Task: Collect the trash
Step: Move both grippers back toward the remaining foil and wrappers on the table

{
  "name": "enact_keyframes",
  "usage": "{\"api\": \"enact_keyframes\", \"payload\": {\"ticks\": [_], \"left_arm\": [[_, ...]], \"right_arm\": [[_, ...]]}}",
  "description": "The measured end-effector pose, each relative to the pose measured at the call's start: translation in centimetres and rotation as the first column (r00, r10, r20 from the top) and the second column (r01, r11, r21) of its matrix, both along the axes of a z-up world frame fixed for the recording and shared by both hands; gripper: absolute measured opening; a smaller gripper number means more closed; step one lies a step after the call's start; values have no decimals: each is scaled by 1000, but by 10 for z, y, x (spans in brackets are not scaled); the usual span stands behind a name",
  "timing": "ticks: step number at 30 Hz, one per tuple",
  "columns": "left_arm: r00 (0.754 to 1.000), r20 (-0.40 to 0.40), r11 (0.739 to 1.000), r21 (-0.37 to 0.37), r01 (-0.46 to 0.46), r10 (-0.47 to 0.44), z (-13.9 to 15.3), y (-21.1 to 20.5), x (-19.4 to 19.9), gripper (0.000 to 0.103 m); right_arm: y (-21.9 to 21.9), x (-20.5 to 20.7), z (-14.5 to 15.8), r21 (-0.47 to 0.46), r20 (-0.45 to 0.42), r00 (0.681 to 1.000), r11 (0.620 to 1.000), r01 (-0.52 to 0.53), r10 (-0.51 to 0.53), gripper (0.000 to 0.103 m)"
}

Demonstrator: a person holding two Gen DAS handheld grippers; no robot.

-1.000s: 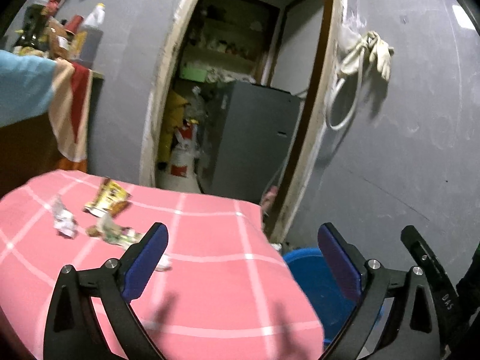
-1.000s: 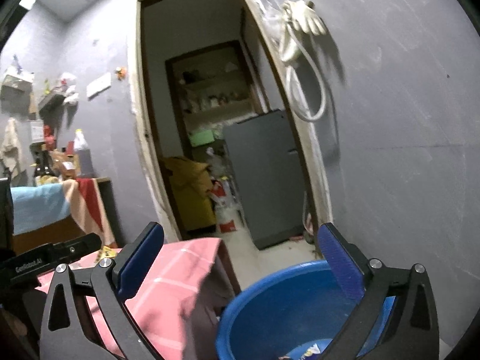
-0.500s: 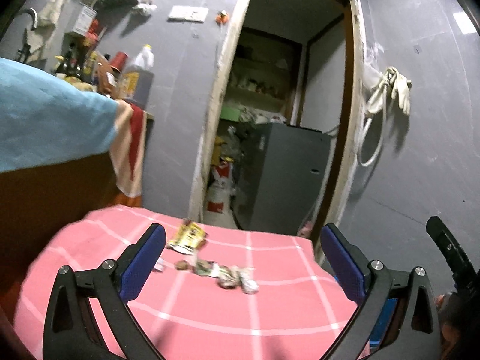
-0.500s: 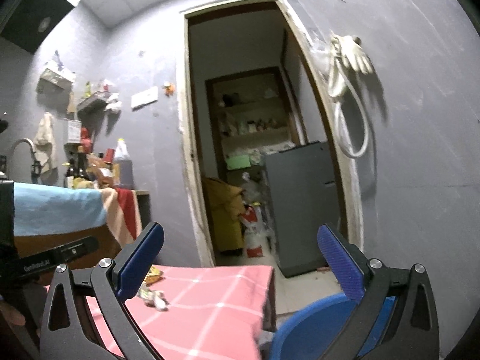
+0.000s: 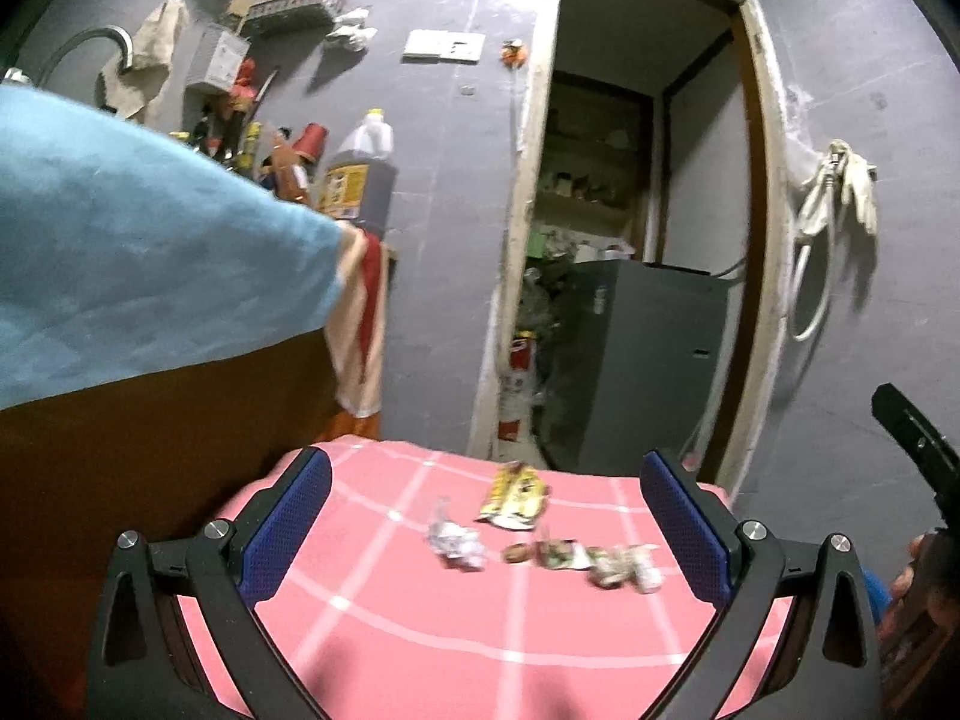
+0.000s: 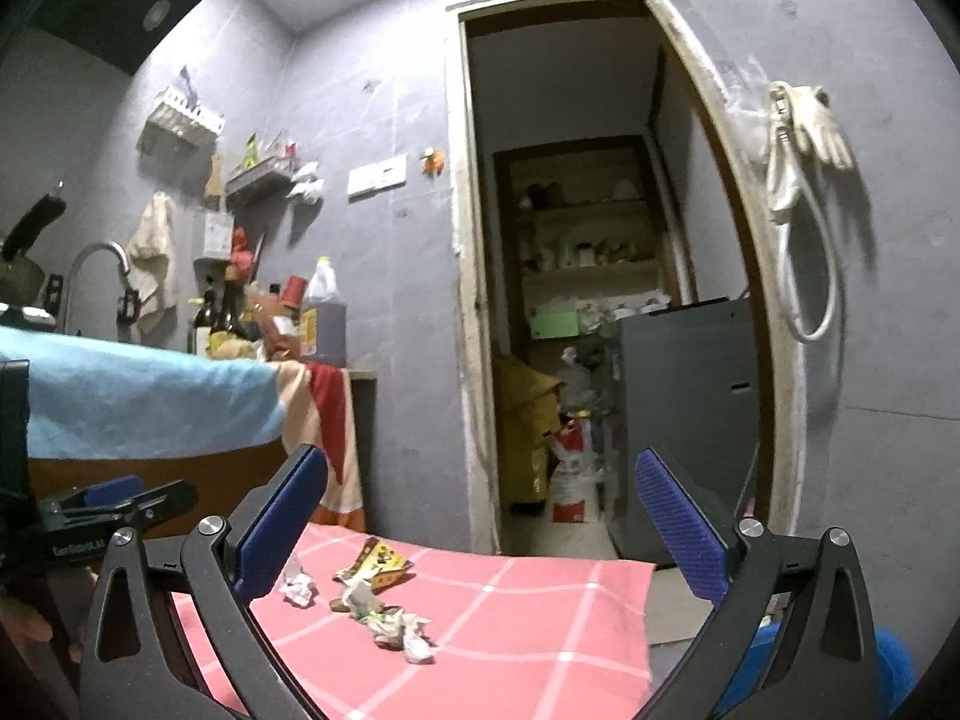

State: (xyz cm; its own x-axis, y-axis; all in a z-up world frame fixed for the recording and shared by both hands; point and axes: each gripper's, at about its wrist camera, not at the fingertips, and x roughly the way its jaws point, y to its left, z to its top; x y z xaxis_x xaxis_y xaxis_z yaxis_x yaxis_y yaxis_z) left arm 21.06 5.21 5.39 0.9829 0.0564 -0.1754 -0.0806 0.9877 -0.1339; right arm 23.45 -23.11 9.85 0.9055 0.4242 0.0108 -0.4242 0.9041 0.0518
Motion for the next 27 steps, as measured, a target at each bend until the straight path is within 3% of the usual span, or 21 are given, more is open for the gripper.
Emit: {"api": "enact_keyframes", "payload": {"ticks": [8, 13, 18, 21, 27], "left_arm": [[997, 8, 997, 4, -73, 73, -11, 23, 5, 101], [997, -44, 998, 4, -60, 60, -15, 29, 18, 101], [981, -192, 999, 10, -35, 36, -23, 32, 46, 101], [954, -298, 1000, 11, -27, 29, -30, 34, 66, 101], [909, -417, 1000, -22, 12, -20, -42, 37, 90, 100]], "right_arm": [[29, 20, -13, -53, -40, 998, 997, -51, 49, 103], [40, 41, -28, -88, -142, 988, 993, -76, 63, 103], [43, 64, -42, -112, -265, 963, 990, -89, 56, 103], [43, 76, -47, -115, -339, 940, 990, -85, 42, 103], [44, 94, -56, -145, -455, 890, 985, -89, 14, 103]]}}
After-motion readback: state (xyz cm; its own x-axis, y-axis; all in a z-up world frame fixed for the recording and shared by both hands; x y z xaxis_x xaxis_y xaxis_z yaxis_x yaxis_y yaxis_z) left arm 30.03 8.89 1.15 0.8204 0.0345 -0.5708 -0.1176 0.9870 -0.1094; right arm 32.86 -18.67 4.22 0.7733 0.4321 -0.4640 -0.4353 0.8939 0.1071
